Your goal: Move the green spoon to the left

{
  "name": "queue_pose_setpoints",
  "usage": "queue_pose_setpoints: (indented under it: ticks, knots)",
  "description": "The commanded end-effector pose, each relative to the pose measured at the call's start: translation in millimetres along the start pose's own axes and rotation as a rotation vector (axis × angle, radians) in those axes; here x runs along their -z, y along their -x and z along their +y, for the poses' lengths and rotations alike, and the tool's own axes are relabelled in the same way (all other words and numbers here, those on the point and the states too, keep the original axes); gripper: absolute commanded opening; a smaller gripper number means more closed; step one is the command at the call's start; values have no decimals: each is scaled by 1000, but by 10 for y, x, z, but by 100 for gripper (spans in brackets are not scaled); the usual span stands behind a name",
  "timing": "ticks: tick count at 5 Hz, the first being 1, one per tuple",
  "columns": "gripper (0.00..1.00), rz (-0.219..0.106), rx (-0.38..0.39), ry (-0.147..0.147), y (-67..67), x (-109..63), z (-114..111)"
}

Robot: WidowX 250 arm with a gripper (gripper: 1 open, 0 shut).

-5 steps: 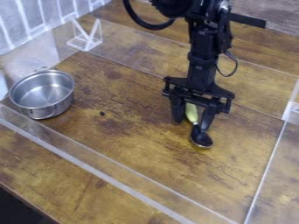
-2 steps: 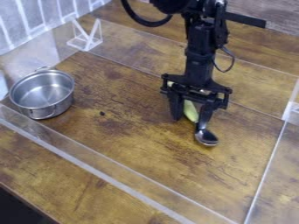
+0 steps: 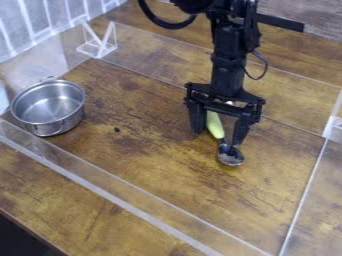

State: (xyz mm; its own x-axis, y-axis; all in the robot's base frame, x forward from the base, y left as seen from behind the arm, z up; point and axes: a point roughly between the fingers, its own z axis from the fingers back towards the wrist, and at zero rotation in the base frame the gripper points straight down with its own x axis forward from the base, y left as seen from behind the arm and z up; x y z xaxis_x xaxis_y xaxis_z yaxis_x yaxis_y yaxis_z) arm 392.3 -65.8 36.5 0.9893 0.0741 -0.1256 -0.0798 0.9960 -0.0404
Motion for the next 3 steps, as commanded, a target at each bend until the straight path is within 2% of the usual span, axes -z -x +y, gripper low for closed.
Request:
queue_pose_setpoints:
  ticks: [1, 3]
  knots:
    - [0, -54, -7, 18, -89, -209, 21]
    - [0, -113, -5, 38, -59, -604, 42]
